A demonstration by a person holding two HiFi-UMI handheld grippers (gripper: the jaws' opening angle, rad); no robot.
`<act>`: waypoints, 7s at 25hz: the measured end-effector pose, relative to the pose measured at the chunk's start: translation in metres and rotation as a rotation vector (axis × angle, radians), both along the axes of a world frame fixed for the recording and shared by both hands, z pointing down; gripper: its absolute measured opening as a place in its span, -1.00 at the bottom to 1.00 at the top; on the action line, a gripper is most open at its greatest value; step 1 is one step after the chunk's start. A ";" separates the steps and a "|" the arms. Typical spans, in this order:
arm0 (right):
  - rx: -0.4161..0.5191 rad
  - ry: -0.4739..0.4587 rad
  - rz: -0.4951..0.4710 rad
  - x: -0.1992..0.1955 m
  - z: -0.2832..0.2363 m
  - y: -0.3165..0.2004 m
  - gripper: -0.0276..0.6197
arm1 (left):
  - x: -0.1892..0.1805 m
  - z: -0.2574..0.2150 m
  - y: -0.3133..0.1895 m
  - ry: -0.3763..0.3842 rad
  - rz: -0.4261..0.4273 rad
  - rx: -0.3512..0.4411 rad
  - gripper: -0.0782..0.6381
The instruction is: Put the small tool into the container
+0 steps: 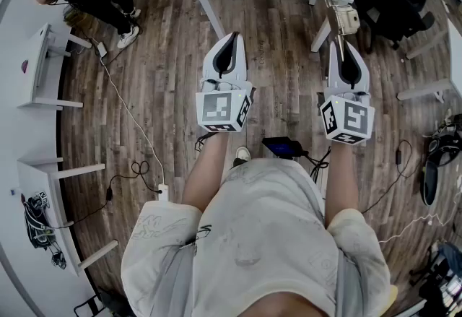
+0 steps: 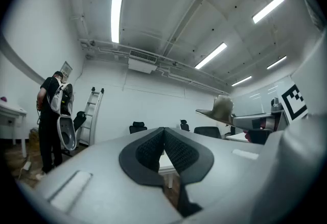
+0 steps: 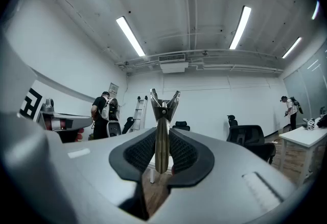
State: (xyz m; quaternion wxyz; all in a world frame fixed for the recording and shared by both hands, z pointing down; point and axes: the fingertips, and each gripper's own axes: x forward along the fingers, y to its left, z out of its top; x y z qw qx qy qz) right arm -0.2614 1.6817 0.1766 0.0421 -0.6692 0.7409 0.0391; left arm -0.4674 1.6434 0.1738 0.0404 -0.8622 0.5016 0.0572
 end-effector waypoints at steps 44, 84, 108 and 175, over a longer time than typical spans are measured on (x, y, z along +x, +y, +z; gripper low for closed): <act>-0.032 0.016 -0.167 0.326 0.053 -0.309 -0.67 | 0.366 0.049 -0.289 -0.005 0.034 -0.029 -0.79; -0.104 0.117 -0.145 0.141 0.043 -1.283 -0.67 | 0.188 0.030 -1.276 0.031 0.118 -0.034 -0.79; -0.213 0.193 -0.354 0.539 0.142 -1.705 -0.67 | 0.598 0.102 -1.679 -0.020 0.022 -0.087 -0.78; -0.711 0.909 -0.976 0.335 0.325 -2.409 -0.67 | 0.455 0.239 -2.354 -0.035 0.032 -0.186 -0.78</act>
